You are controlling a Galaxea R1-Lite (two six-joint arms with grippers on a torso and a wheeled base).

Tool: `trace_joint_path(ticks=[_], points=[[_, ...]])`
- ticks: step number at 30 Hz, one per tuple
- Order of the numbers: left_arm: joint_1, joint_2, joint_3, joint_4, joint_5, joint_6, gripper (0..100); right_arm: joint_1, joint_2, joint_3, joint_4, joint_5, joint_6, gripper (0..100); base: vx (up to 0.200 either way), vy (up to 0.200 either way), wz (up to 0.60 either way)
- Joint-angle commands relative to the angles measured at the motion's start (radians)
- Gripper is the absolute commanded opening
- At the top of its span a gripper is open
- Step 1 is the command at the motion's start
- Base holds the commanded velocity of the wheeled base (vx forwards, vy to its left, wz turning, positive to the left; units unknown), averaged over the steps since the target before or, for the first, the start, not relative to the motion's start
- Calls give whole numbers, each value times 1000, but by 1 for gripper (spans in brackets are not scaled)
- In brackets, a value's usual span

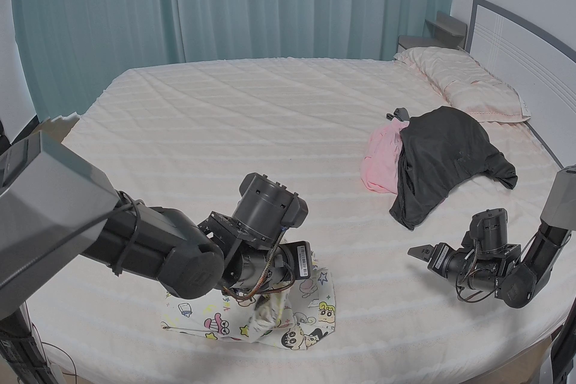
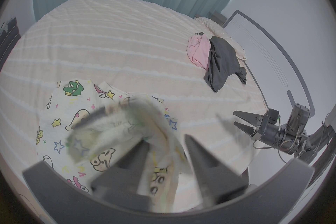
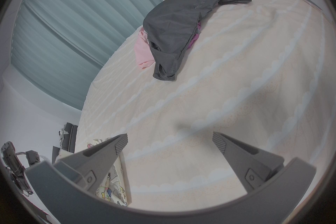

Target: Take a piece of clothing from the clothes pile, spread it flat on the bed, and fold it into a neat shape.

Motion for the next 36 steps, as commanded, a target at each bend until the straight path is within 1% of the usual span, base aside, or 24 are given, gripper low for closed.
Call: trace_joint_path(ticks=[1, 9, 10, 14, 17, 19, 24, 25, 26, 28, 32, 34, 35, 36], points=[[-17, 6, -5, -1, 1, -15, 100, 1, 4, 0, 0, 0, 0, 100, 0, 0, 0], [-31, -15, -9, -2, 5, -67, 100, 2, 9, 0, 0, 0, 0, 100, 0, 0, 0], [-30, -34, -9, -11, 6, -87, 100, 2, 10, 0, 0, 0, 0, 100, 0, 0, 0], [-23, -70, 5, -16, 9, -114, 100, 7, 10, 1, 0, 0, 0, 100, 0, 0, 0], [4, -135, 77, -16, 5, -147, 100, 8, 9, 1, 0, 0, 2, 100, 0, 0, 0], [20, -159, 111, -18, 0, -148, 100, 8, 9, 1, 0, 0, 2, 100, 0, 0, 0], [87, -219, 269, -48, -37, -154, 100, 10, 9, 3, 0, 2, 2, 100, 0, 0, 0], [101, -228, 307, -79, -42, -170, 100, 12, 9, 3, 0, 2, 2, 100, 0, 0, 0], [104, -230, 316, -88, -42, -176, 100, 13, 9, 3, 0, 2, 3, 100, 0, 0, 0], [128, -244, 402, -177, -68, -234, 100, 18, 10, 10, 0, 2, 5, 100, -200, 0, 0], [164, -273, 535, -281, -112, -256, 100, 22, 10, 13, 0, 3, 6, 100, -200, 0, 0], [173, -274, 558, -300, -124, -257, 100, 24, 10, 13, 0, 3, 6, 100, 0, 0, 0], [210, -274, 594, -329, -140, -263, 100, 27, 10, 13, 0, 5, 6, 100, 0, 0, 0], [228, -273, 604, -338, -150, -272, 100, 30, 12, 15, 0, 5, 8, 100, 0, 0, 0]])
